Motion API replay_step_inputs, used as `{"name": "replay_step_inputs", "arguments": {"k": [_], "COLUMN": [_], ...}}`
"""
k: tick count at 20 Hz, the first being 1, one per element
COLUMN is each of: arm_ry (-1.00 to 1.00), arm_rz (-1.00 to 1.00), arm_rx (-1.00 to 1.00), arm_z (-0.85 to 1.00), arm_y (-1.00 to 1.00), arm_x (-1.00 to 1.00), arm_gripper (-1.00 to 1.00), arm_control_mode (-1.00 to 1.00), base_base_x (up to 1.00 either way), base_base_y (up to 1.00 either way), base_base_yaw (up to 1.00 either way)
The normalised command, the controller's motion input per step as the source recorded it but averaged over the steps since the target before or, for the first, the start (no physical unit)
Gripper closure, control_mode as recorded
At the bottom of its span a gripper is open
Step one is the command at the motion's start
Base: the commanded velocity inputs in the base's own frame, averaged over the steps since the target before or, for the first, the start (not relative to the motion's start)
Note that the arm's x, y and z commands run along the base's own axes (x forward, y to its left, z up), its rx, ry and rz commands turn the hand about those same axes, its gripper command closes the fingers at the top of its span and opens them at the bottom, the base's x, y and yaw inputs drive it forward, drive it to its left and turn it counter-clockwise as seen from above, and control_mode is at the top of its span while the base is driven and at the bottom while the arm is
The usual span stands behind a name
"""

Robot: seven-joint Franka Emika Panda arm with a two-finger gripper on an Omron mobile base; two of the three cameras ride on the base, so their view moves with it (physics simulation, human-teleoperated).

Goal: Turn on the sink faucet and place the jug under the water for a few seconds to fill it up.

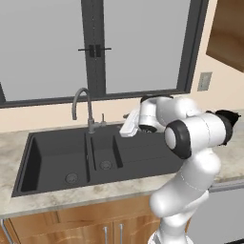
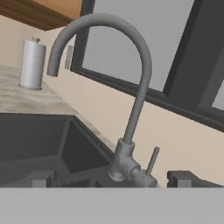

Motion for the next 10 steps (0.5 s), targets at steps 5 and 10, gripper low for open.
{"name": "replay_step_inputs", "arguments": {"k": [5, 10], "arm_ry": [0.0, 0.0], "arm_rz": [0.03, 0.04], "arm_rx": [0.06, 0.03], "arm_z": [-0.02, -0.07], "arm_y": [0.29, 0.26], "arm_x": [0.62, 0.62], "arm_gripper": [-1.0, -1.0], "arm_control_mode": [-1.0, -1.0], "base_base_x": [0.0, 0.0], "base_base_y": [0.0, 0.0], "base_base_yaw": [0.0, 0.0]}}
